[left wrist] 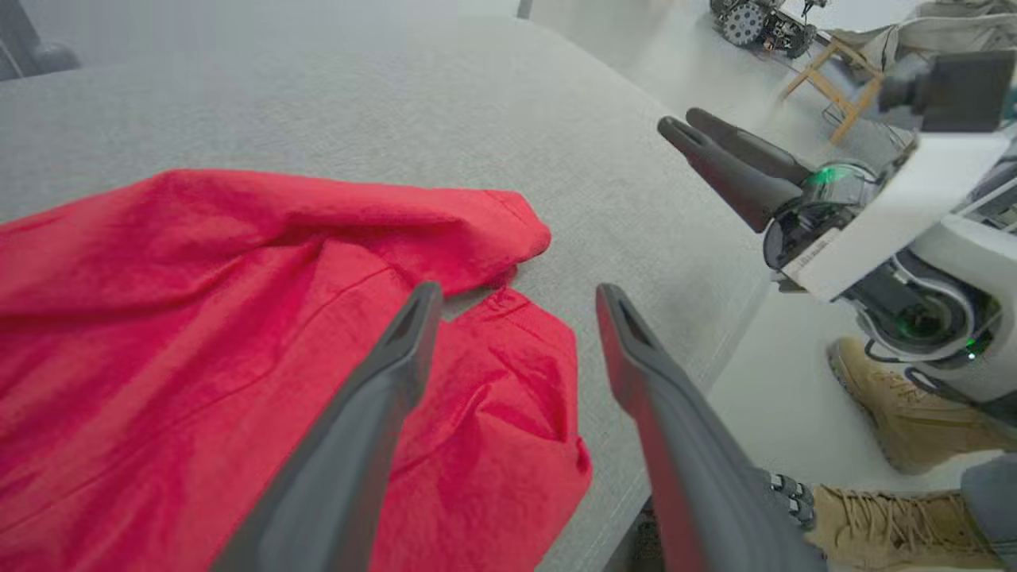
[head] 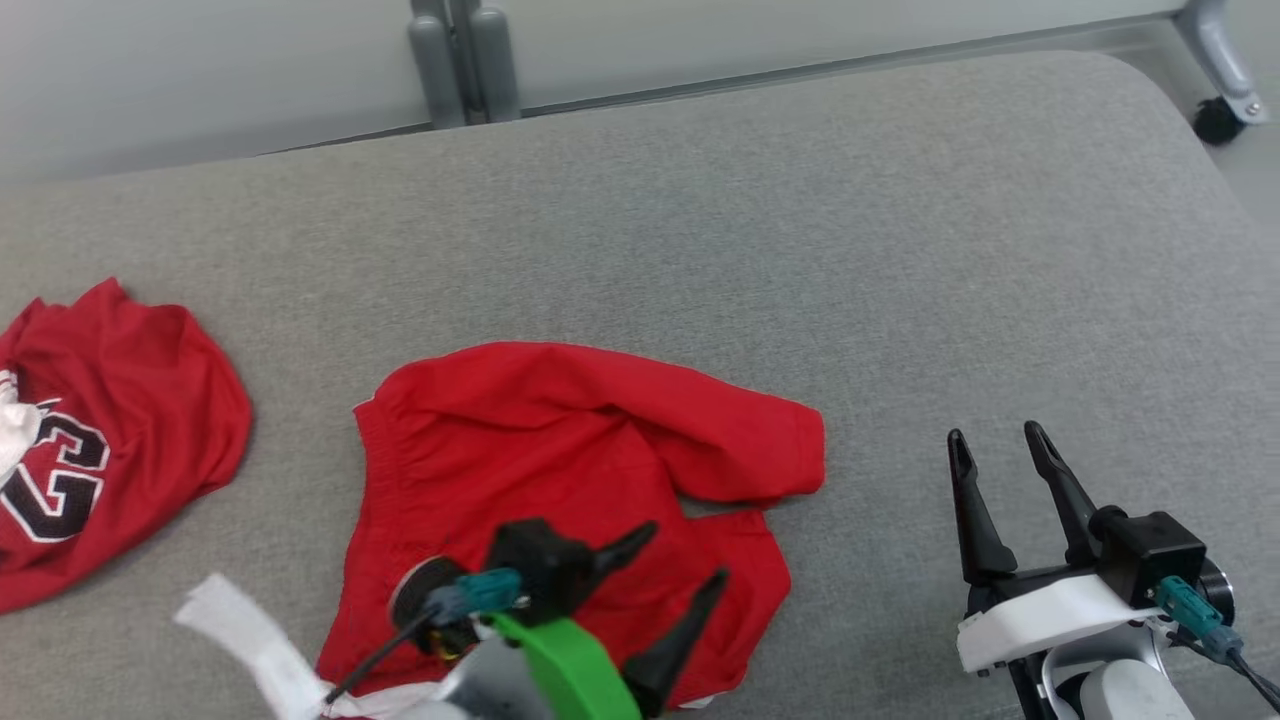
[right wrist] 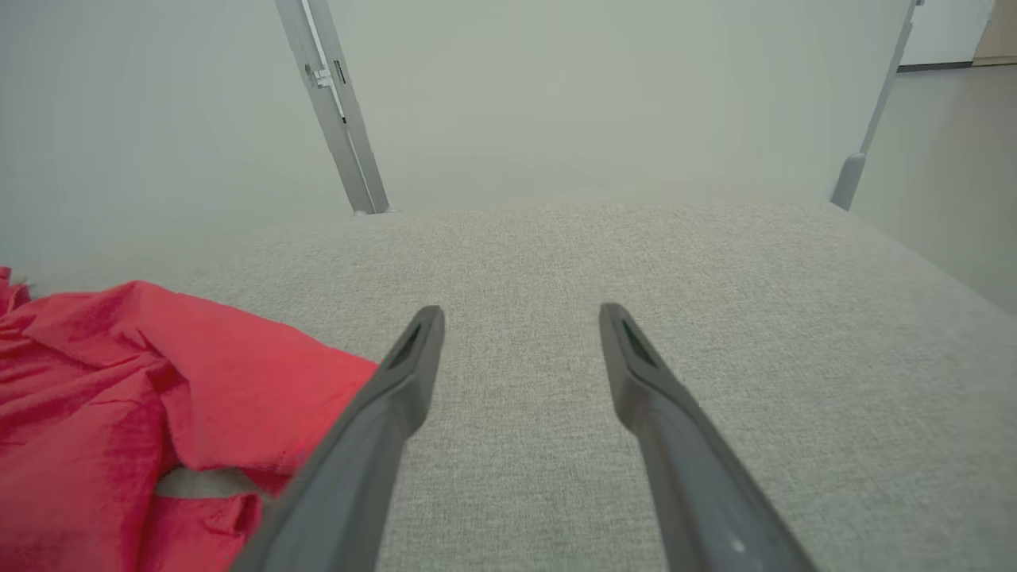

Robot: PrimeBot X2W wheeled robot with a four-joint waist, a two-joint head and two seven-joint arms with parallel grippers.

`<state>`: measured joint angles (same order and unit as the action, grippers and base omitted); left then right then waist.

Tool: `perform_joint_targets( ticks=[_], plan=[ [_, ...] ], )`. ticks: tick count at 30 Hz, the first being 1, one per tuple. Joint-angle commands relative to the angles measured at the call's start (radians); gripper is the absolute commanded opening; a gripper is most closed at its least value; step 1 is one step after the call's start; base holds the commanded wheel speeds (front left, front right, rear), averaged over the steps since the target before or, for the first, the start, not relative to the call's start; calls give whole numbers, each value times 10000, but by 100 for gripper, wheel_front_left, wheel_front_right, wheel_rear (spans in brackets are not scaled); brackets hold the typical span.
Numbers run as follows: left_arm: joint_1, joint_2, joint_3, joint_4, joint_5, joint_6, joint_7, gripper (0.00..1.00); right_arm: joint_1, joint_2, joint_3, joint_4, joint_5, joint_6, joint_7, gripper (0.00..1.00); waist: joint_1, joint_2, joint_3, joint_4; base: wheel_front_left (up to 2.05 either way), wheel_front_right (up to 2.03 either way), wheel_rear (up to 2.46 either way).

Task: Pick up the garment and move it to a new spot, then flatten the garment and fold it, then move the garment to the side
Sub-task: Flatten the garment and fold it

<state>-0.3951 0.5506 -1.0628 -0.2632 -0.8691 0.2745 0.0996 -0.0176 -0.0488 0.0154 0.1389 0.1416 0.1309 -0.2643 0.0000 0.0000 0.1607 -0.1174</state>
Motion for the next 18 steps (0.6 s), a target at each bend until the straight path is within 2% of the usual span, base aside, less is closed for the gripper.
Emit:
perform_joint_targets(
  ticks=[1,6,13,17,18],
  plan=[
    [-351,-334,-286,469,43,-242,309,100,-69,-29,48,48,134,-3,-2,100,0,0,248,-661,0,0,0],
    [-978,-1344,-894,2409,-88,-669,1241,100,-237,-43,212,137,382,-5,-2,100,0,0,435,-1626,0,0,0],
    [-1086,-1718,-1242,4014,-260,-1086,1582,100,96,-20,-11,209,466,-3,-2,100,0,0,584,-2124,0,0,0],
    [-1244,-1762,-1420,4829,74,-980,1617,100,19,-20,-19,207,507,-3,-2,100,0,0,614,-2221,0,0,0],
    [-1249,-1765,-1486,5097,166,-1008,1655,73,-34,-23,-23,197,498,-3,-2,100,0,0,607,-2238,0,0,0]
  ],
)
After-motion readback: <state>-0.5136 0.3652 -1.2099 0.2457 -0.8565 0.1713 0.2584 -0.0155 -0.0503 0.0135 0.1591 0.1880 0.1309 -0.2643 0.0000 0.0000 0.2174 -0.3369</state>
